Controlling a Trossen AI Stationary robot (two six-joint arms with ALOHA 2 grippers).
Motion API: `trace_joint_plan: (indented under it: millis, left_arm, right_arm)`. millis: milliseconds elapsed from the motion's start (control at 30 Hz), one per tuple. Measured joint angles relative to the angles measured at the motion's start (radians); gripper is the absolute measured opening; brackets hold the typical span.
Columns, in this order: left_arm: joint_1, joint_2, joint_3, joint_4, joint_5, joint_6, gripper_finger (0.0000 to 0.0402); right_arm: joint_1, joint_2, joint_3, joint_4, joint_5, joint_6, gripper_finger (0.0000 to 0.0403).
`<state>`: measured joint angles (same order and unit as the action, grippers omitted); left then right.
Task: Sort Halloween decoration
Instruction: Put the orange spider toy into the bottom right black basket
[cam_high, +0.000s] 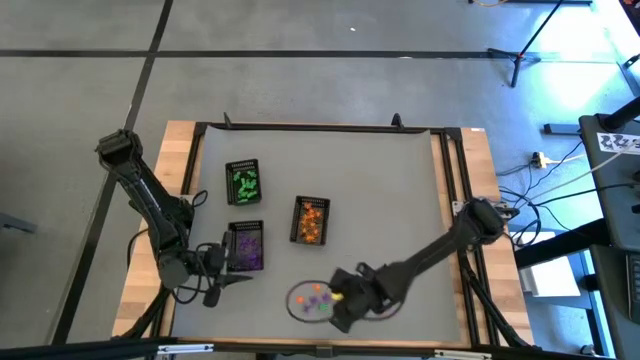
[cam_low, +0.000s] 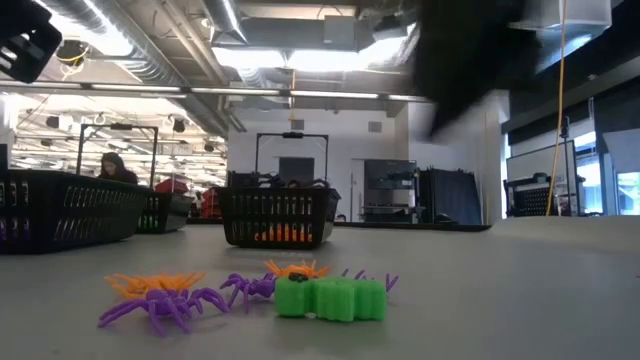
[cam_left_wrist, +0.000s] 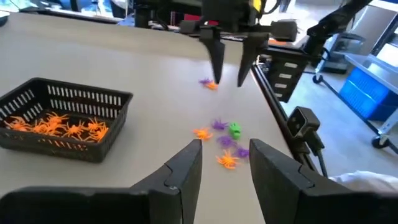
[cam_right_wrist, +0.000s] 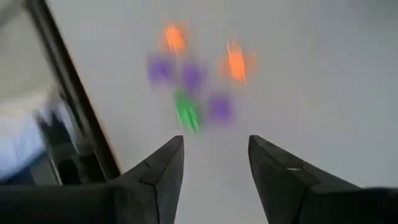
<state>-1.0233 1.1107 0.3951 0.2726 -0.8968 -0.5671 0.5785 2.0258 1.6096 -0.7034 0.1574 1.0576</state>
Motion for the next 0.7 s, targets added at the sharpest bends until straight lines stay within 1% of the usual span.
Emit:
trace_joint_plan:
  millis: [200,267,333,400,500,600,700]
  left_arm:
    - [0.0,0.008,0.0,0.04,-0.025,0.004,0.0125]
    - [0.0,0.016,0.0,0.085,-0.025,0.029,0.0125]
    - [0.0,0.031,0.0,0.145,-0.026,0.073,0.0125]
    - [0.0,0.051,0.0,0.212,-0.021,0.121,0.0125]
    - [0.0,0.09,0.0,0.298,0.048,0.16,0.0125]
    - [0.009,0.109,0.0,0.316,0.127,0.177,0.0125]
    - [0.011,0.108,0.0,0.325,0.148,0.185,0.0125]
  right_arm:
    - [0.11,0.0,-0.001,-0.168,-0.03,0.197,0.0177]
    - [0.143,0.0,-0.001,-0.204,-0.011,0.254,0.0177]
    - [0.171,0.0,-0.001,-0.244,0.029,0.307,0.0177]
    - [0.192,0.006,-0.001,-0.291,0.041,0.36,0.0177]
    - [0.212,0.013,-0.001,-0.352,0.042,0.436,0.0177]
    - [0.215,0.019,-0.001,-0.378,0.058,0.47,0.0177]
    - [0.213,0.03,-0.001,-0.384,0.064,0.474,0.0177]
